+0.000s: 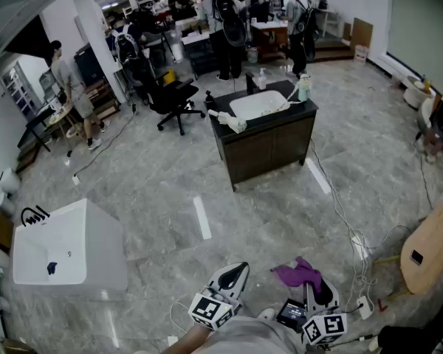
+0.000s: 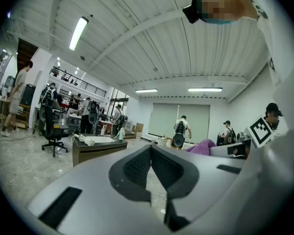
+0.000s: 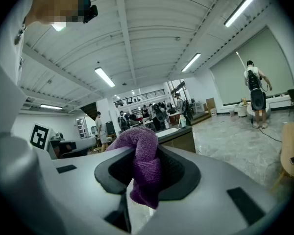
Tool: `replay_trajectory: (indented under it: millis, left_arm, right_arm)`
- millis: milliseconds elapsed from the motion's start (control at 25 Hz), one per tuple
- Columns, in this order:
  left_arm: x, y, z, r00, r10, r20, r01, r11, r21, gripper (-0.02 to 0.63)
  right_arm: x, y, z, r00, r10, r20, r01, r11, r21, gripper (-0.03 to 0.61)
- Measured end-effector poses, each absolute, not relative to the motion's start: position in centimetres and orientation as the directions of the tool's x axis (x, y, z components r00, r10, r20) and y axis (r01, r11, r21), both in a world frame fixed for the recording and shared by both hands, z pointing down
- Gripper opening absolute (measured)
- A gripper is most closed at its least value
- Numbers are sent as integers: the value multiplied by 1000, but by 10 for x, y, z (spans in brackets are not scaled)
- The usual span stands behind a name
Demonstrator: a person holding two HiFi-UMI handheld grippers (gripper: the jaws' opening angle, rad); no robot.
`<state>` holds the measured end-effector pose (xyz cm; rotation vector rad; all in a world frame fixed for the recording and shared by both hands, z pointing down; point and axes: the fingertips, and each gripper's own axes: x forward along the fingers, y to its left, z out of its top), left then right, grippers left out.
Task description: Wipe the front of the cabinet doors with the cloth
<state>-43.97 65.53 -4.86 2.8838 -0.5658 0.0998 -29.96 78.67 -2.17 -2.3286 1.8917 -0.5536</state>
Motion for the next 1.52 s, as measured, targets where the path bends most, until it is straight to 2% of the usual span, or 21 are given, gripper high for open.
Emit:
replay_trajectory:
  millis: [160,360,640,960,1360,1520]
  left_arm:
    - [-452,657,-43,902,-417,110,-430,-888,164,6]
    - [-465,660,-39,900,-420,119,-435,-887,156,6]
    - [-460,653,-63,897,-440,46,-442,-890,113,6]
    - [-468,663,-40,871,-480,106,-491,-859,143,6]
    - [-419,647,-25,911,-386,146,-404,-906,126,6]
    - [-387,607,-22,923,-356,146,-378,-908,181,6]
  right_arm:
    - [-283,780,-19,140,-971,194,-940,-192,-283,117]
    - [-278,770,-36,151,-979,139,-949,-183,-256,117]
    - [-287,766,-40,126,-983,133,-950,-158,-270,117]
    - [-291,777,-42,100,-988,117,-953,-129,-275,117]
    - [-252,774,-23,185,-969,164,-909,-232,-345,118]
    - [-224,753,-32,246,-955,168,-889,-291,-353,118]
